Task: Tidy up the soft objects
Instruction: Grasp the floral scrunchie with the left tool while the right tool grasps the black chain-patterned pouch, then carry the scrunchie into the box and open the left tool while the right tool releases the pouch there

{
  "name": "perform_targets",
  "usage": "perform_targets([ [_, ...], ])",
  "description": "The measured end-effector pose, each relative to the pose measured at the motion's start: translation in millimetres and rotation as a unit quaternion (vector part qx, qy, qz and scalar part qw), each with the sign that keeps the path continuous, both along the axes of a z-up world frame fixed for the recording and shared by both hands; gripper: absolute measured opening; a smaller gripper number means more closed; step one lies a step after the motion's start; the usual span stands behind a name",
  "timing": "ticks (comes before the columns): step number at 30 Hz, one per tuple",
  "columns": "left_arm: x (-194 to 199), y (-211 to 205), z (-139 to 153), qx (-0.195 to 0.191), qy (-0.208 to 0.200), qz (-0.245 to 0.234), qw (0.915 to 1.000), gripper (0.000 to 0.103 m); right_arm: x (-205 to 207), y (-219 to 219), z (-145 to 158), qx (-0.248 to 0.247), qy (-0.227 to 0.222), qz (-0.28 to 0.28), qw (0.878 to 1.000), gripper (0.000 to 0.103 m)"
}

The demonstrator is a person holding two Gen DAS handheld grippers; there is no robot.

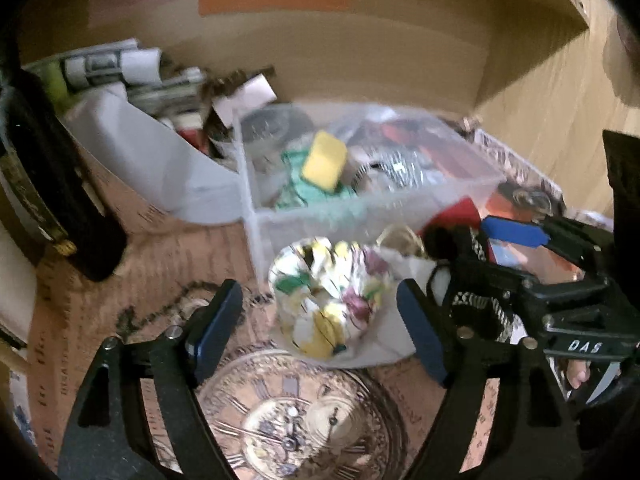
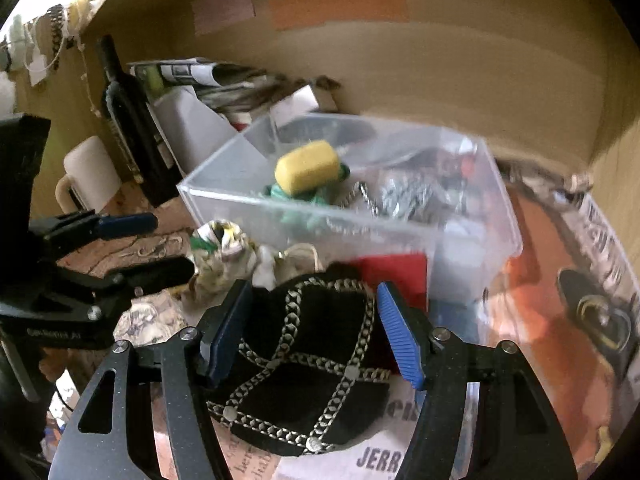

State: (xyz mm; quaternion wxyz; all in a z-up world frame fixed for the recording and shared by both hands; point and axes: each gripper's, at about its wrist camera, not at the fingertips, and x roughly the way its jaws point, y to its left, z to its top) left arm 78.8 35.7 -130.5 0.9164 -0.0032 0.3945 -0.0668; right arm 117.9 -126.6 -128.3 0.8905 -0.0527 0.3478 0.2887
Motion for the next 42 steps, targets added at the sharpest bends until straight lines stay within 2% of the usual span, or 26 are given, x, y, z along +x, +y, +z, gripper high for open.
perform_targets([
  [5,10,-5,-14,-0.002,0.024,-0.006,0.9997,0.083,-3,-15,-4,0.01,0.009,-0.01,1.0,0.06],
  [10,25,-2,-25,-0.02,0.042,0.001,0.9989,0.083,-4,-22,-13,0.012,0.029,-0.004,1.0,0.035],
  [13,29,1,-29,-0.024,0.042,0.009,0.9988,0.082,-4,-23,-16,0.016,0.036,-0.001,0.999,0.026],
  [14,28,1,-29,-0.026,0.04,0.009,0.9988,0.081,-4,-24,-17,0.02,0.037,-0.001,0.999,0.025],
  [16,27,2,-28,-0.027,0.035,0.007,0.999,0.07,-6,-27,-15,0.027,0.035,-0.002,0.999,0.021],
  [20,25,1,-28,-0.026,0.034,-0.001,0.9991,0.053,-9,-31,-11,0.037,0.026,-0.007,0.999,0.018],
  [22,24,-1,-29,-0.022,0.034,-0.003,0.9992,0.04,-12,-34,-7,0.041,0.017,-0.01,0.999,0.016],
  [25,17,-4,-26,-0.009,0.022,0.0,0.9997,0.032,-14,-36,0,0.05,0.006,-0.013,0.999,0.014],
  [33,-10,-3,-1,-0.005,-0.021,0.007,0.9997,0.025,-26,-45,27,0.065,-0.035,-0.02,0.997,0.013],
  [42,-23,-7,41,-0.011,-0.081,0.003,0.9967,0.025,-30,-53,59,0.084,-0.09,-0.031,0.992,0.013],
])
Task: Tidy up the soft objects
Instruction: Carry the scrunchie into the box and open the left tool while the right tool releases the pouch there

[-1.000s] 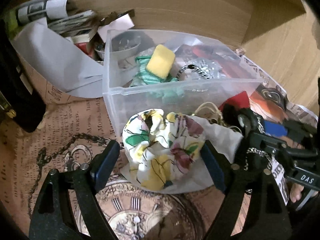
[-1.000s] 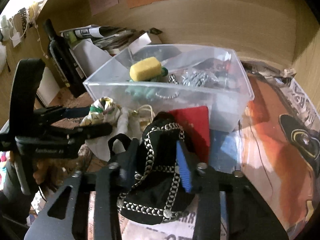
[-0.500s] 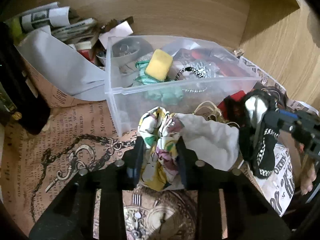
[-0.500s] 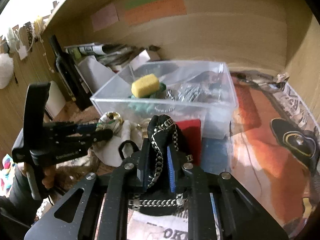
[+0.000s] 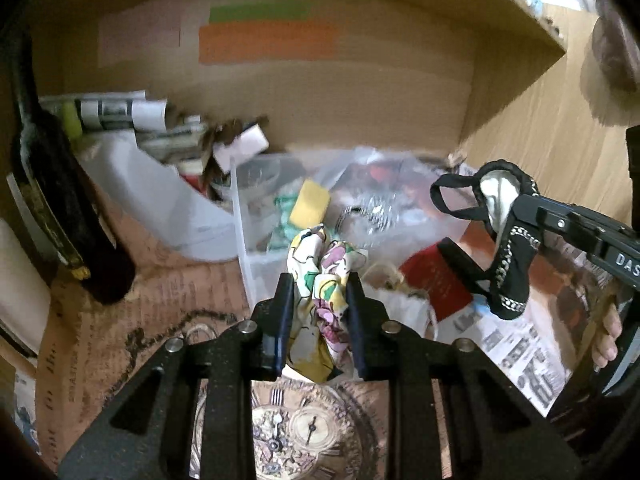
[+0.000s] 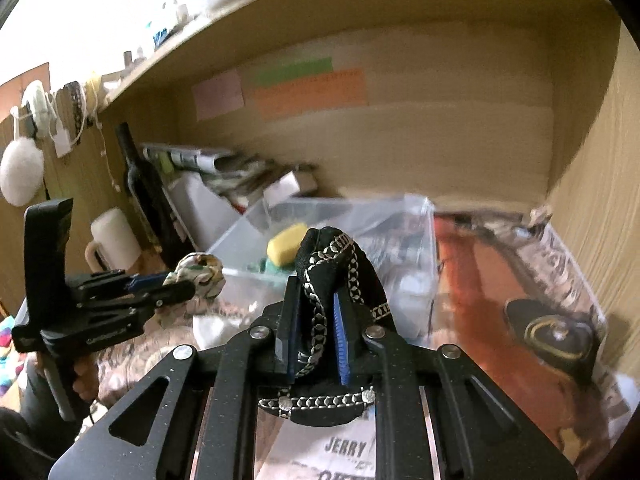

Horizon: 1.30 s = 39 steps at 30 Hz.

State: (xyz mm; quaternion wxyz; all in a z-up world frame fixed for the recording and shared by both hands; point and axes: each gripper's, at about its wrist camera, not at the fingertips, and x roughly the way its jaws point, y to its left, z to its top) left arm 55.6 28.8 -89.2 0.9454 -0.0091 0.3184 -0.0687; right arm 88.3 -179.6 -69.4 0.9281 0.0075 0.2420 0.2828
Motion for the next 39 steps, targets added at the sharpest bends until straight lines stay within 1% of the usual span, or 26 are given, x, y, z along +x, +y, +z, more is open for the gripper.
perform_targets([
  [3,4,-3,12,-0.003,-0.018,-0.001,0.9998,0.025,3,-2,10,0.005,-0.018,-0.007,1.0,0.013],
  [8,19,-2,25,-0.022,-0.03,-0.003,0.9993,0.025,14,-3,27,0.009,-0.05,-0.02,0.998,0.013],
  [14,44,-10,36,-0.021,-0.035,-0.004,0.9992,0.025,36,2,37,0.007,-0.066,-0.03,0.997,0.013],
  [18,62,-15,40,-0.018,-0.036,-0.005,0.9992,0.025,53,7,37,-0.001,-0.066,-0.034,0.997,0.013],
  [22,82,-19,36,-0.016,-0.024,-0.008,0.9995,0.025,72,13,31,-0.014,-0.056,-0.036,0.998,0.013],
  [25,97,-24,29,-0.014,-0.005,-0.012,0.9998,0.025,87,18,22,-0.031,-0.044,-0.039,0.998,0.013],
  [33,139,-36,0,0.004,0.043,-0.022,0.9988,0.025,119,30,-11,-0.077,0.005,-0.035,0.996,0.013],
  [39,158,-42,-19,0.009,0.077,-0.031,0.9965,0.025,132,33,-27,-0.103,0.044,-0.023,0.993,0.013],
])
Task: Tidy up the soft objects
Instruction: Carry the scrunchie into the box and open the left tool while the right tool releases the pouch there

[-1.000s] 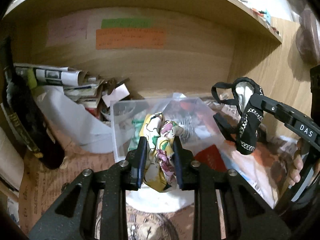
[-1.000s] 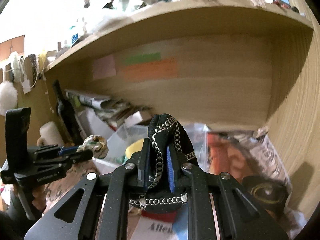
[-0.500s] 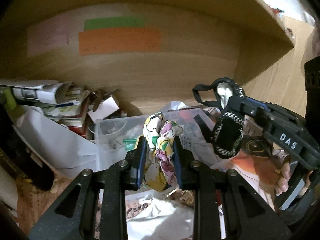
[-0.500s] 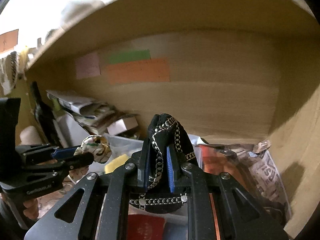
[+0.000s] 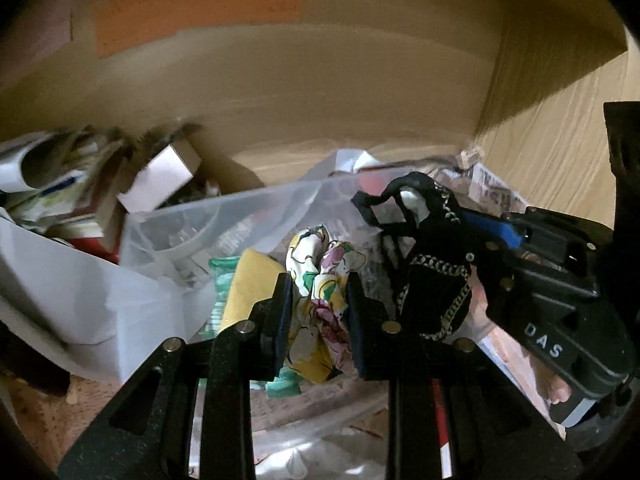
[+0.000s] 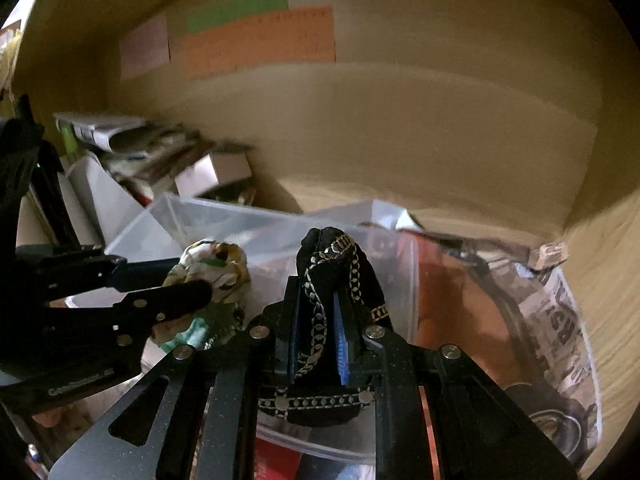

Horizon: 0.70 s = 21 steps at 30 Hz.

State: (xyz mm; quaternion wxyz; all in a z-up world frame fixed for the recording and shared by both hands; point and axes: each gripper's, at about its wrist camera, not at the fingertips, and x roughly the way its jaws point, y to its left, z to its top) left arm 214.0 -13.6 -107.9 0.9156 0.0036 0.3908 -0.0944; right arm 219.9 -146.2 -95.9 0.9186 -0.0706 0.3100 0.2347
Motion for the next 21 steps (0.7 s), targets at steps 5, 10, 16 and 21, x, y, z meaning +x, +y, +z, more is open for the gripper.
perform_targets([
  [5,13,-3,-14,0.004,0.023,-0.007,0.9997,0.026,6,2,-9,-0.012,0.027,0.009,1.0,0.016],
  [10,11,-3,-14,-0.002,0.025,-0.008,0.9997,0.045,3,4,-8,-0.014,0.026,0.014,0.999,0.022],
  [16,-12,3,7,-0.003,-0.013,-0.001,0.9999,0.051,-10,1,5,-0.004,0.008,0.017,1.0,0.031],
  [21,-38,13,33,-0.006,-0.054,0.002,0.9985,0.056,-32,-6,25,0.015,-0.023,0.023,0.999,0.043],
])
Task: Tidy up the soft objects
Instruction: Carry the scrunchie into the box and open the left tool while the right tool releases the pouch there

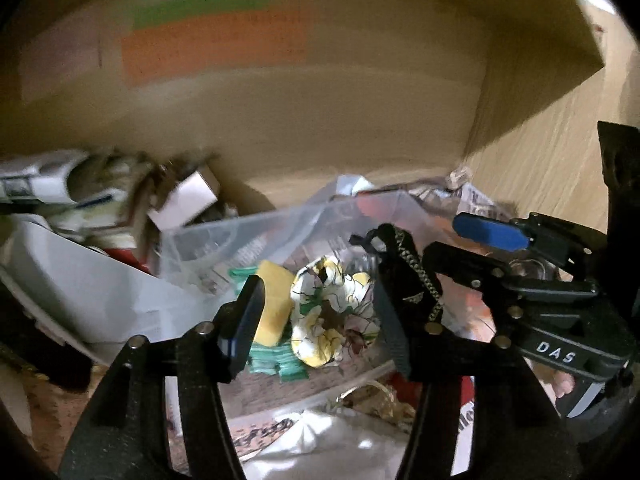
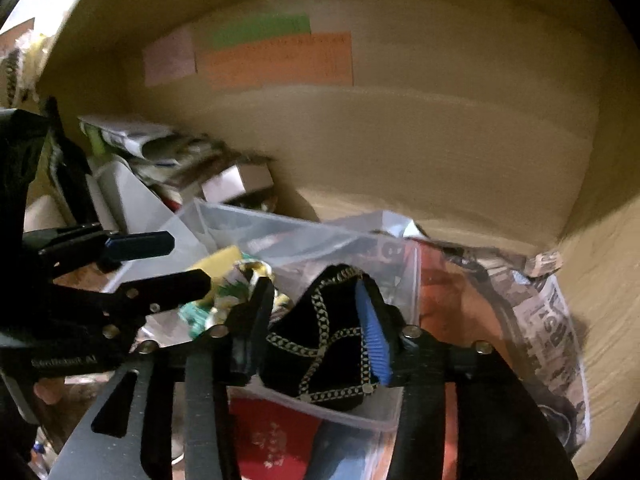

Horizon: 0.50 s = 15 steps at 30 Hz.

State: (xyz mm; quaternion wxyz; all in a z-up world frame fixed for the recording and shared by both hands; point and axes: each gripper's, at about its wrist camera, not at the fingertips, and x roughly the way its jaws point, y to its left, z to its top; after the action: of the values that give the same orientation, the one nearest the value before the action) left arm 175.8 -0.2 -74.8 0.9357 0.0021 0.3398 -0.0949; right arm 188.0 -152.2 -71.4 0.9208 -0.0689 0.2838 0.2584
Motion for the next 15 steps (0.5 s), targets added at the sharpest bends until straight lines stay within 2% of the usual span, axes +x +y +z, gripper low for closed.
perform_targets([
  [6,-27,13,11,0.002,-0.016,0.001,0.9999,0.057,-27,-7,15,0.017,-0.025,0.013,0.999,0.051],
  [8,-34,16,9,0.004,-0.013,0.004,0.9999,0.06,-35,-9,15,0.02,-0.027,0.016,0.999,0.052],
  [10,-42,21,3,0.005,-0.008,0.01,0.9999,0.07,-41,-11,13,0.023,-0.026,0.017,0.999,0.057],
  [15,-58,32,-12,-0.002,0.015,0.016,0.9998,0.071,-53,-16,1,0.025,-0.011,0.016,0.999,0.061],
])
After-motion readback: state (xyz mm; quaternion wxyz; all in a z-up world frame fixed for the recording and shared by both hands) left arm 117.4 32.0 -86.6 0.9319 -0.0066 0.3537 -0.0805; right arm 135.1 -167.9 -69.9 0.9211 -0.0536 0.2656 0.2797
